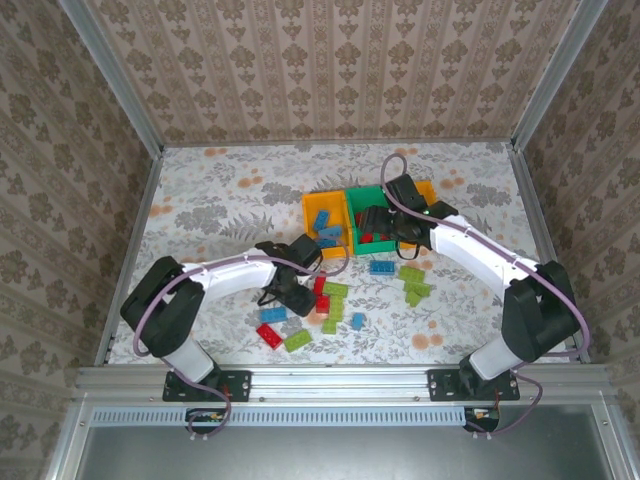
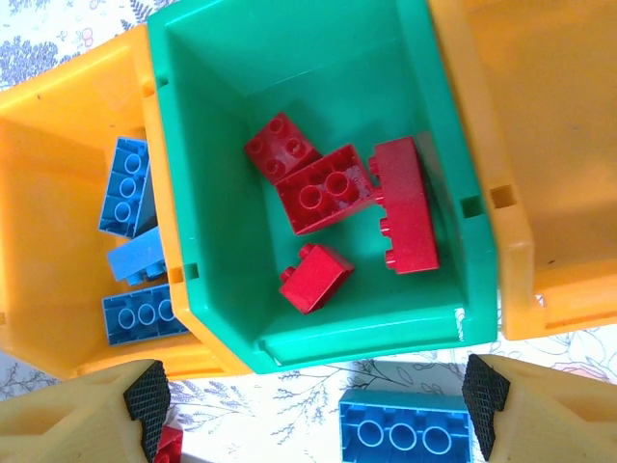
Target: Sort the legos into containers by color
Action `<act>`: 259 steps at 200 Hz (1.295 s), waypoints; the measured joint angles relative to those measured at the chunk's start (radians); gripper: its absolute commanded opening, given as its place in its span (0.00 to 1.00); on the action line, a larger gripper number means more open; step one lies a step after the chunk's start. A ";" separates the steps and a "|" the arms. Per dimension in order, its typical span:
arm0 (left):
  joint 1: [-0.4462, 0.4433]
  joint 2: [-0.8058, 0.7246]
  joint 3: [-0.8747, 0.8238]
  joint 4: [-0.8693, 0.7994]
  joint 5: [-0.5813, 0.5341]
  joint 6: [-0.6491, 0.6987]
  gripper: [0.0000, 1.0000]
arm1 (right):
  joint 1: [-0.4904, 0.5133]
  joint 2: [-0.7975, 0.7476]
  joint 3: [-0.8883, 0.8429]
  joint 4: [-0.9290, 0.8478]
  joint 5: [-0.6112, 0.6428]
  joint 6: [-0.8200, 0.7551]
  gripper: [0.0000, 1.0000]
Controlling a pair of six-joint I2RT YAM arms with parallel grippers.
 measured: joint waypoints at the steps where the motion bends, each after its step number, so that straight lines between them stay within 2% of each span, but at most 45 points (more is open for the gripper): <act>1: 0.000 0.002 0.001 0.000 0.000 0.000 0.80 | 0.000 0.000 0.000 0.000 0.000 0.000 0.83; 29: -0.013 0.025 0.008 -0.008 -0.009 0.000 0.78 | -0.014 -0.024 -0.007 0.000 0.000 0.000 0.83; 53: -0.014 0.029 0.012 -0.009 -0.011 0.001 0.62 | -0.016 -0.037 -0.026 0.000 0.000 0.000 0.83; 85: -0.014 0.028 0.017 -0.011 -0.020 -0.003 0.54 | -0.016 -0.039 -0.040 -0.002 0.000 0.000 0.83; 132: -0.013 -0.029 0.024 -0.022 -0.071 -0.004 0.54 | -0.016 -0.050 -0.058 0.000 0.000 0.000 0.82; 166: 0.015 -0.123 0.122 -0.029 -0.093 -0.003 0.55 | 0.001 -0.074 -0.111 -0.001 0.011 -0.003 0.81; 180: 0.052 -0.150 0.171 0.002 -0.066 -0.001 0.55 | 0.026 -0.084 -0.138 -0.001 0.026 -0.003 0.81; 208: 0.156 -0.124 0.282 0.089 0.055 -0.011 0.55 | 0.098 -0.095 -0.190 -0.002 0.047 -0.002 0.81; 233: 0.225 -0.012 0.396 0.134 0.160 -0.047 0.55 | 0.152 -0.082 -0.197 -0.009 0.054 -0.008 0.82; 259: 0.257 0.129 0.494 0.167 0.259 -0.096 0.56 | 0.175 -0.020 -0.196 -0.033 0.065 -0.008 0.82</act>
